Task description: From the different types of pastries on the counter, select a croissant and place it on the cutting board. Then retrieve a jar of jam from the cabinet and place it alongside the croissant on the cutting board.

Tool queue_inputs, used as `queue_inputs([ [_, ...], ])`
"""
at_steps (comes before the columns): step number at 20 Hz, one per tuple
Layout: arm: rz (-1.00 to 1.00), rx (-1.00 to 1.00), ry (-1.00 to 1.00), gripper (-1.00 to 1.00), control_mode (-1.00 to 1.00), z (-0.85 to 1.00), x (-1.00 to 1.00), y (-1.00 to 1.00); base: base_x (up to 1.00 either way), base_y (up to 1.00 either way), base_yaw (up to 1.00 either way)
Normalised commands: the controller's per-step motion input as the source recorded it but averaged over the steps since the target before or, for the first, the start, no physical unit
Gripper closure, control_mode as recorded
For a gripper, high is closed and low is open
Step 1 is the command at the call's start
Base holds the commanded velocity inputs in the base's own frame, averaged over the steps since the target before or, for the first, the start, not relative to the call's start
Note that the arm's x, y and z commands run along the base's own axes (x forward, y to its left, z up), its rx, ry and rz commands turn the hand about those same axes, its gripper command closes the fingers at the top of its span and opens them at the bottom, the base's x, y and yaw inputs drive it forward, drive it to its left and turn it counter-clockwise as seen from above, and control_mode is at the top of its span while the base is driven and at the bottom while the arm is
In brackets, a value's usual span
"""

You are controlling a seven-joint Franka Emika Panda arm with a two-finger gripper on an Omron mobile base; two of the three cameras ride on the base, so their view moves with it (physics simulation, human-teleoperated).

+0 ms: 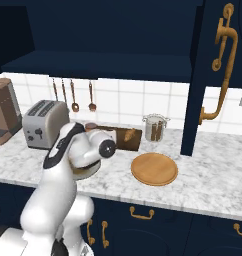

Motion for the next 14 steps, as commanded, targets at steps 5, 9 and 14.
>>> queue_inputs([
  [5,0.00,0.00,0.00,1.00,-1.00,-0.21,0.31,0.00,0.00,0.00,0.00],
  [9,0.00,0.00,0.00,1.00,-1.00,-0.26,0.08,0.00,0.00,0.00,0.00],
  [14,0.00,0.00,0.00,1.00,-1.00,-0.03,0.45,0.00,0.00,0.00,0.00],
])
